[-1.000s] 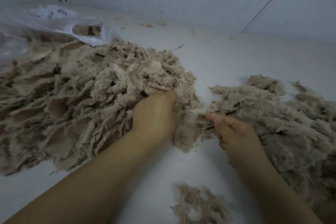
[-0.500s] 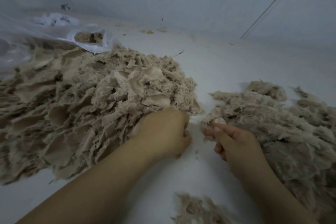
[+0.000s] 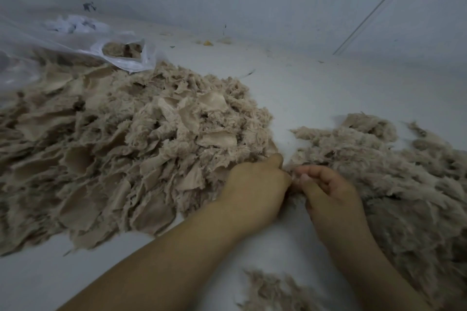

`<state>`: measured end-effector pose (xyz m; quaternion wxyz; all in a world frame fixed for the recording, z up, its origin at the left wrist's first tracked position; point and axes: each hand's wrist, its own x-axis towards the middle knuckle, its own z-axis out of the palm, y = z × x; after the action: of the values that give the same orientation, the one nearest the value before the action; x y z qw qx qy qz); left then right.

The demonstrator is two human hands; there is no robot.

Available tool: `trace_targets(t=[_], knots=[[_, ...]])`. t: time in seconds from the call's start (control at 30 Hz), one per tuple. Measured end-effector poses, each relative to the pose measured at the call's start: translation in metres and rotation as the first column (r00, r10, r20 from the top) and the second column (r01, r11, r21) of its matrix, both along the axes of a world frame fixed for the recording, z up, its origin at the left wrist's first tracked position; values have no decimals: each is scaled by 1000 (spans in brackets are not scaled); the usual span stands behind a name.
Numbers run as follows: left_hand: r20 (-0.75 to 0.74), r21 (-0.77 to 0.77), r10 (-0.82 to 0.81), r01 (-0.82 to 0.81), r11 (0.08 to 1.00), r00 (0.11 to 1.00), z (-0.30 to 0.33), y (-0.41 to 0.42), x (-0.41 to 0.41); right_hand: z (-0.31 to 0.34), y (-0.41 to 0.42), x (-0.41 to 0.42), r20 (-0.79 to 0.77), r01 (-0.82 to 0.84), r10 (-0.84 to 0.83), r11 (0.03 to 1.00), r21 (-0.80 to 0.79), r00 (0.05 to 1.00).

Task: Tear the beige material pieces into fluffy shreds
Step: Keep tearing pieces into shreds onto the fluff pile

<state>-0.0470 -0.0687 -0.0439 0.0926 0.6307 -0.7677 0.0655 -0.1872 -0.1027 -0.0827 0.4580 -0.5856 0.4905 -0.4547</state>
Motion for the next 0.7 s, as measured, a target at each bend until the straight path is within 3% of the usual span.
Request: trace_targets(t=[0.13,0.43,0.53,0.6,0.7], knots=[[19,23,-80,80,997,997,2,7,2,4,-3,-1,152,-39,31,998,53,988],[-50,144,-186,191,971,981,12,14,16,5,-5,-7,23,7,-10,989,146,1000],[-144,199,-184,210,957,972,22,15,19,4,-6,-8,-35,22,-17,990,142,999],[-225,156,-155,192,969,962,27,15,20,5,-5,-6,-45,9,-3,990,139,999],[-414,154,-134,214,965,901,31,16,18,5,-3,-5,-52,6,2,990,141,999]])
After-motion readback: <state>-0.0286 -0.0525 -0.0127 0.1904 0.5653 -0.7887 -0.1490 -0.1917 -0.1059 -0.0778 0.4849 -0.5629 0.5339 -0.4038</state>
